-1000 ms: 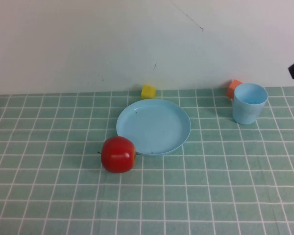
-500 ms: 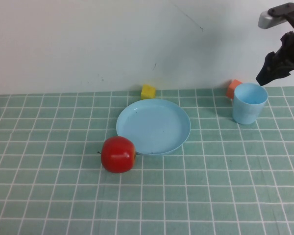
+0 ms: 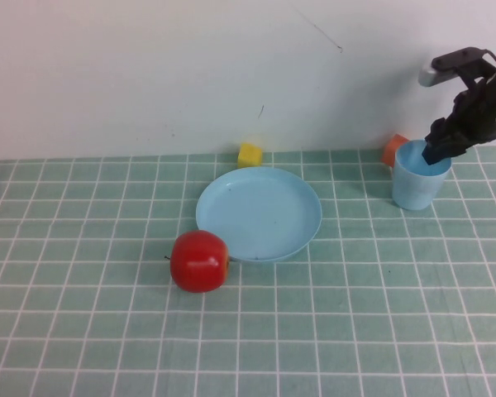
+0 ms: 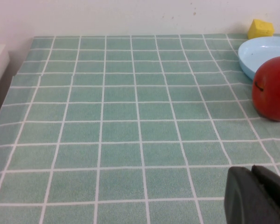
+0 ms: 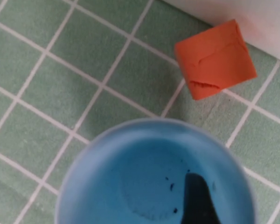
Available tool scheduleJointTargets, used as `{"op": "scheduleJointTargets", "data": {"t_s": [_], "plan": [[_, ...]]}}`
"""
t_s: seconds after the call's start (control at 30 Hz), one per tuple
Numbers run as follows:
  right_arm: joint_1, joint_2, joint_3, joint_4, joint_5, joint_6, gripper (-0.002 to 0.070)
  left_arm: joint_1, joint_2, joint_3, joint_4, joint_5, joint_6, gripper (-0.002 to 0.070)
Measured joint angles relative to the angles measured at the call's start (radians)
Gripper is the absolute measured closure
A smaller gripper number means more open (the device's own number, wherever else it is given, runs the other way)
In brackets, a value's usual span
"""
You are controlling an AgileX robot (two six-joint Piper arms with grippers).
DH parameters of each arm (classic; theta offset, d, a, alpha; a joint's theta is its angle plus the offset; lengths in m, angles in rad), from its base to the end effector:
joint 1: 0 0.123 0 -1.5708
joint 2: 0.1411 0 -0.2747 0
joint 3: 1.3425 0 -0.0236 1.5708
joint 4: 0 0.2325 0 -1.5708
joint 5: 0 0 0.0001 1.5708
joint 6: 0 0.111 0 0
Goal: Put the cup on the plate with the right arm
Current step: Pick up the cup from the table, then place the cup on the plate
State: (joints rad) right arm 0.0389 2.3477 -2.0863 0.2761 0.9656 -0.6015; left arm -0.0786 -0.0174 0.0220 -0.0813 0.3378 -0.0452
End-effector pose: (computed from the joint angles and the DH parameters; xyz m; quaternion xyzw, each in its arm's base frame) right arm 0.4968 0.0443 0.1753 -0.2549 0.9349 0.0635 0.2388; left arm 0.0641 -0.0081 0.1716 -0.0089 0.7909 -0.0718 0.6076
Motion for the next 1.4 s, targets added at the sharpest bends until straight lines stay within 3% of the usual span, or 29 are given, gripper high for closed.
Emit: {"op": "scheduleJointTargets", "data": {"t_s": [0.13, 0.27, 0.33, 0.47, 0.63, 0.9, 1.2, 1.4], "plan": [[0.0, 0.032, 0.0, 0.0, 0.008, -0.031, 0.0393, 0.0, 0.0, 0.0, 0.0, 0.0, 0.0, 0.0678], [0.0, 0.044, -0.003, 0.036, 0.048, -0.065, 0.0603, 0.0, 0.0, 0.0, 0.0, 0.0, 0.0, 0.0678], [0.007, 0.044, -0.016, 0.089, 0.073, -0.102, 0.0638, 0.0, 0.0, 0.0, 0.0, 0.0, 0.0, 0.0678], [0.06, 0.021, -0.044, 0.213, 0.081, -0.157, 0.0647, 0.0, 0.0, 0.0, 0.0, 0.0, 0.0, 0.0678], [0.219, -0.023, -0.073, 0.269, 0.062, -0.203, 0.0647, 0.0, 0.0, 0.0, 0.0, 0.0, 0.0, 0.0678], [0.474, -0.011, -0.077, 0.06, -0.054, -0.183, 0.0647, 0.0, 0.0, 0.0, 0.0, 0.0, 0.0, 0.0678], [0.492, 0.07, -0.077, -0.102, -0.127, -0.124, 0.0648, 0.0, 0.0, 0.0, 0.0, 0.0, 0.0, 0.0678], [0.49, 0.076, -0.077, -0.116, -0.166, -0.092, 0.0633, 0.0, 0.0, 0.0, 0.0, 0.0, 0.0, 0.0678]]}}
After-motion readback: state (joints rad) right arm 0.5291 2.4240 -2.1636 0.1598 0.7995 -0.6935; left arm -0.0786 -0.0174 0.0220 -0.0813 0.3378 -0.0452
